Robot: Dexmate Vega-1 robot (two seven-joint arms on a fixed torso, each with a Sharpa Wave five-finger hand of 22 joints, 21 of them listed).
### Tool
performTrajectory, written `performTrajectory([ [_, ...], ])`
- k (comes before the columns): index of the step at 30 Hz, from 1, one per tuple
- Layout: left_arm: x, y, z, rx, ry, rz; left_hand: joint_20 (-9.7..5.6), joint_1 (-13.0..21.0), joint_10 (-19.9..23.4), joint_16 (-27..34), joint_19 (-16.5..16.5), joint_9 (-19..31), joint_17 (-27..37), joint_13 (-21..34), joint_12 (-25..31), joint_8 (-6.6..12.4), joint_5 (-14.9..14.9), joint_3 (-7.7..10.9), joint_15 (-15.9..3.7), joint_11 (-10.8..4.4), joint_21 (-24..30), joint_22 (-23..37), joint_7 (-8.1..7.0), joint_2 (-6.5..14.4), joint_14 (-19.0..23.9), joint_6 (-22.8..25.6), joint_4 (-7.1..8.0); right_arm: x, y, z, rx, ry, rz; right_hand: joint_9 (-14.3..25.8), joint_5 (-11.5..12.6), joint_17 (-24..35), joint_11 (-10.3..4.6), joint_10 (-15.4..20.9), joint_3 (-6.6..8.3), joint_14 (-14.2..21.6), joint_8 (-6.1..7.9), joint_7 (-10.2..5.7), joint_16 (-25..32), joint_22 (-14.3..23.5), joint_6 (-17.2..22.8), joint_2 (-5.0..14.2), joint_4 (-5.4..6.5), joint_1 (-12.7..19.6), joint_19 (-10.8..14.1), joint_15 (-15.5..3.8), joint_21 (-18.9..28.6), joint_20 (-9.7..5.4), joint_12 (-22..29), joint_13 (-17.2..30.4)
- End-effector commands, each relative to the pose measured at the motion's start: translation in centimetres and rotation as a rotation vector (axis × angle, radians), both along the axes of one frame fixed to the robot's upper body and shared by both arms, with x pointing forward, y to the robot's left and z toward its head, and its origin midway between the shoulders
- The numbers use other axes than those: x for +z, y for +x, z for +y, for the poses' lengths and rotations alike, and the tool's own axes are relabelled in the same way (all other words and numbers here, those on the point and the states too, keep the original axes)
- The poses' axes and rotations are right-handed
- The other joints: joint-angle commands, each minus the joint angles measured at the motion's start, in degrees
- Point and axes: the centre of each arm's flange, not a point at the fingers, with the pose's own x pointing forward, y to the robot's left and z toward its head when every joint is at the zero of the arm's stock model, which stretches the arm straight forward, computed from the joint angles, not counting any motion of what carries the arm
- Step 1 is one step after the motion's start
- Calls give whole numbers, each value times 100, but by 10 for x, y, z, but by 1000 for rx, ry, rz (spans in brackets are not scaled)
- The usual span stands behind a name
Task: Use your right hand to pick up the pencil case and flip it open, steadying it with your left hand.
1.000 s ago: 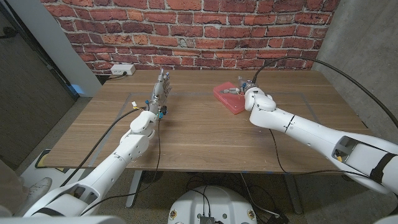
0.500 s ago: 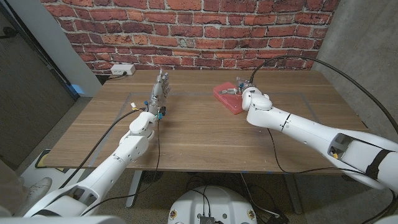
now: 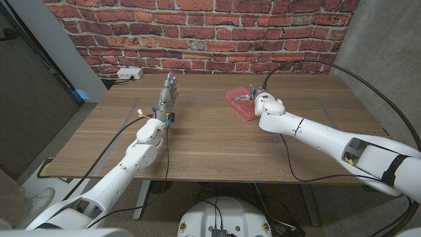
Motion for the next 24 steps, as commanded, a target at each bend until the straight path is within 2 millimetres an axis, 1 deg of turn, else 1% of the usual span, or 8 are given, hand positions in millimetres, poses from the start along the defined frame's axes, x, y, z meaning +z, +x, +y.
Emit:
performTrajectory([
  [1,-1,0,1,1,-6,2,4,37,17,12,25,16,8,18,-13,-27,26,-14,-349,30,-12,9,-22,21,24,-45,13,-4,4,2,7,1,39,9,46,20,4,-71,-25,-26,9,-33,22,8,-1569,73,26,6,-61,17,13,17,-12,14],
  [3,-1,0,1,0,-6,2,4,39,10,9,24,16,8,18,-17,-27,26,-15,-355,24,-13,9,-22,21,19,-46,12,-4,5,3,10,2,42,11,40,27,0,-72,-77,38,55,-61,78,14,-1470,86,55,-31,-76,15,44,14,17,22],
  [8,-1,0,1,0,-4,1,5,42,25,8,26,16,8,18,-13,-27,27,-19,-352,24,-13,9,-22,21,21,-44,11,-5,7,3,15,3,47,8,37,27,-7,10,-96,77,81,-120,98,16,-1401,91,61,-35,-66,11,58,14,57,25],
  [9,-1,0,1,0,-5,1,3,43,23,7,28,17,8,18,-14,-27,27,-20,-357,26,-12,9,-22,21,19,-43,11,-5,7,3,15,2,49,2,33,26,-11,180,-123,171,109,-148,133,17,-1310,82,53,-19,-19,5,82,11,126,28],
  [20,2,2,2,-3,-1,-1,5,47,19,5,24,17,8,19,-20,-27,29,-28,-348,23,-14,9,-21,20,20,-38,9,-8,11,7,6,-22,71,0,32,24,4,204,-150,331,55,-87,163,16,-1426,108,45,27,1,-10,84,16,123,20],
  [22,3,3,1,-4,-1,-1,5,47,26,4,23,17,8,19,-18,-25,29,-29,-343,19,-15,9,-21,21,20,-34,10,-9,12,7,6,-26,75,1,32,25,3,193,-149,386,54,-88,178,16,-1432,117,41,42,11,-19,88,15,118,19],
  [23,3,3,1,-4,0,-2,6,48,29,5,24,17,8,19,-17,-24,30,-29,-344,16,-15,9,-21,24,21,-31,10,-9,12,7,5,-29,80,-1,25,20,3,211,-154,565,53,-88,201,16,-1432,133,11,128,89,-5,107,16,117,15],
  [24,4,4,1,-5,0,-2,5,48,23,5,24,17,8,19,-20,-23,31,-29,-348,10,-14,9,-21,26,22,-29,11,-10,13,8,2,-32,78,0,25,20,3,209,-155,566,52,-88,200,16,-1432,134,11,129,90,-4,106,16,116,15],
])
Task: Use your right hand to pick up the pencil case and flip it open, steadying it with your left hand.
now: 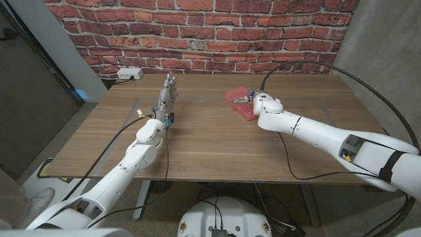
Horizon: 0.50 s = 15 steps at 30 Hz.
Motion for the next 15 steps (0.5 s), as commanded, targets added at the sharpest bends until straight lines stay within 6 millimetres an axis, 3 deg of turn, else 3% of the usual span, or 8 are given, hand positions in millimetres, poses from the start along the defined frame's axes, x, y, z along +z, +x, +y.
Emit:
performTrajectory([
  [1,4,3,-1,-6,3,-3,6,24,25,5,24,17,9,19,-20,-22,31,-29,-367,6,-14,10,-21,4,4,-26,11,-5,5,2,-9,-24,27,15,-2,18,-2,82,-51,334,34,-21,70,14,-1290,38,-52,174,169,12,64,21,40,16],
  [9,5,5,-3,-8,3,0,5,24,32,3,23,18,9,19,-21,-16,36,-29,-367,17,-15,10,-22,26,4,-4,17,-7,7,4,-23,-48,32,8,-52,8,-3,136,87,645,36,-39,61,7,-1250,234,-160,596,283,-10,51,21,30,9],
  [10,5,5,-3,-8,4,0,5,24,28,3,22,18,10,19,-23,-15,37,-29,-361,15,-15,10,-21,30,4,0,18,-7,7,4,-26,-48,29,6,-70,8,-7,174,131,736,38,-50,71,7,-1236,296,-176,696,300,-16,49,21,41,10],
  [11,5,5,-3,-8,4,0,5,24,27,3,23,18,10,19,-23,-14,37,-29,-359,21,-15,10,-21,33,5,4,19,-8,8,4,-24,-48,30,3,-151,5,-11,287,279,812,40,-114,28,6,-1210,473,-239,1014,354,31,46,19,74,19],
  [13,5,5,-3,-7,3,1,4,23,25,3,23,18,10,19,-25,-13,38,-29,-361,22,-15,10,-22,39,5,9,21,-9,8,4,-26,-51,25,2,-236,4,-14,290,341,900,36,-120,16,6,-1184,518,-259,1198,376,-66,38,23,64,23],
  [15,4,5,-3,-6,1,2,5,23,30,4,23,19,10,19,-24,-12,39,-29,-370,23,-15,10,-22,42,8,13,23,-11,9,4,-24,-44,29,3,-348,8,-23,413,523,998,37,-160,12,7,-1151,691,-301,1570,389,-206,31,21,105,36],
])
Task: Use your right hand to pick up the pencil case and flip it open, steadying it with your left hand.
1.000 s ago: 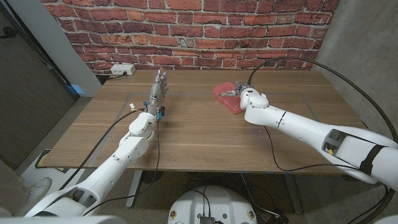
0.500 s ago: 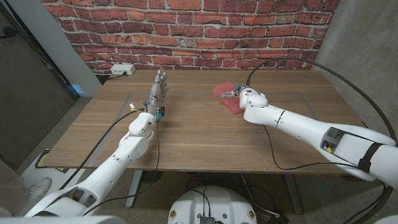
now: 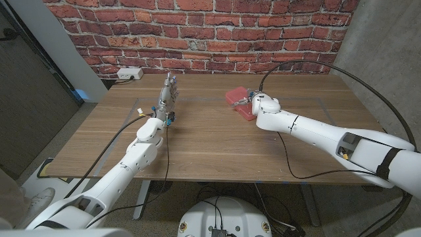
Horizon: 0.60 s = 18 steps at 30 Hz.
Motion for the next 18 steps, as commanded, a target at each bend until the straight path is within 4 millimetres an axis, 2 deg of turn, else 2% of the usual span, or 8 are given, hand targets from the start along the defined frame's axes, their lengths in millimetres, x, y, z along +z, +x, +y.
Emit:
performTrajectory([
  [1,0,2,-1,-1,-1,4,4,22,-2,4,22,18,10,19,-24,-12,39,-30,-370,-13,-15,11,-22,44,8,15,24,-9,4,0,-8,-11,5,8,-159,23,-14,224,302,234,40,-94,-13,7,-1141,316,-86,670,53,-256,-20,16,103,43],
  [7,-1,3,-2,1,-5,7,-6,17,-6,4,25,19,11,19,-28,-12,41,-35,-373,-12,-14,11,-22,52,12,22,29,-14,3,-5,-13,17,-25,11,-49,60,-257,653,674,928,25,-168,127,11,-1043,515,-108,1439,124,-974,-2,12,283,111],
  [8,-1,3,-2,1,-6,8,-4,16,-6,4,23,19,11,19,-28,-12,41,-36,-369,-10,-14,11,-22,52,11,23,30,-15,3,-5,-17,22,-36,11,14,78,-268,758,756,1095,17,-129,168,12,-1036,572,-104,1559,154,-1157,4,12,332,133],
  [9,-2,3,-2,1,-6,8,-6,15,-4,4,22,19,11,20,-28,-12,41,-37,-366,-11,-15,11,-21,52,11,24,31,-15,3,-6,-17,25,-43,13,72,84,-290,924,810,1231,21,-71,197,13,-1010,581,-110,1649,194,-1228,14,12,405,152],
  [11,-2,3,-2,1,-6,8,-9,13,-6,2,23,19,11,20,-29,-12,41,-40,-362,-13,-15,11,-21,52,8,25,32,-16,2,-8,-18,40,-60,14,236,101,-416,1252,939,1522,31,-58,257,13,-937,600,-116,1842,290,-1464,31,11,546,193],
  [14,-1,3,-3,1,-6,7,-11,10,-7,1,22,19,12,20,-31,-13,42,-45,-363,-11,-15,11,-21,51,5,27,34,-16,1,-12,-16,62,-78,14,476,153,-615,1619,1108,1846,39,-87,338,10,-844,660,-89,2000,420,-1705,43,11,713,263],
  [17,-2,4,-4,-1,-8,8,-3,8,1,0,21,19,12,20,-28,-15,42,-48,-358,-17,-15,11,-21,50,4,24,35,-14,-1,-17,-11,93,-84,14,644,181,-875,1865,1235,2022,35,-99,354,7,-792,678,-101,2123,490,-1750,39,15,859,329],
  [18,-2,4,-4,-2,-8,8,-5,8,1,0,21,19,12,20,-28,-16,42,-50,-358,-20,-15,11,-21,49,3,23,36,-13,-2,-18,-9,99,-89,14,691,194,-892,1927,1278,2117,37,-113,378,7,-768,697,-99,2159,519,-1753,41,9,904,353],
])
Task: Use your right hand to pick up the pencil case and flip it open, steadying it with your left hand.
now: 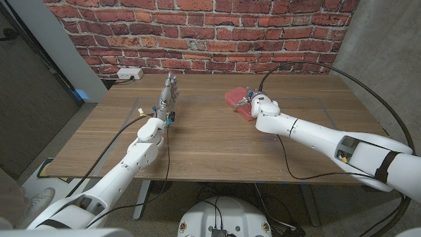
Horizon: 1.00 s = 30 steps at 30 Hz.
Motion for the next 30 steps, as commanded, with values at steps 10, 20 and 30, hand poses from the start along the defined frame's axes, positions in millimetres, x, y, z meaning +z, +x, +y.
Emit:
performTrajectory([
  [10,0,3,-3,-3,-5,2,-4,-60,0,-1,17,19,13,20,-32,-19,43,-41,-364,-12,-16,11,-21,-15,2,25,16,12,-19,-22,8,132,-127,8,541,115,-1121,1274,484,1943,54,-107,163,-1,-554,1134,-68,1619,314,-1764,54,4,440,226],
  [20,1,5,-7,-14,-3,4,-12,-68,-26,-2,22,18,13,20,-45,-28,44,-57,-366,-10,-14,11,-21,-21,0,12,21,33,-32,-40,79,249,-131,6,617,144,-1212,1334,527,1953,57,-145,140,-3,-494,1130,-1,1604,344,-1802,42,15,496,259],
  [30,4,8,-14,-35,12,-1,-17,-75,-20,-4,21,19,13,21,-44,-22,46,-73,-362,-14,-15,11,-19,-25,-4,31,25,60,-51,-53,155,320,-172,4,722,171,-1279,1426,604,1987,63,-176,124,-3,-418,1163,21,1628,360,-1821,27,13,567,294],
])
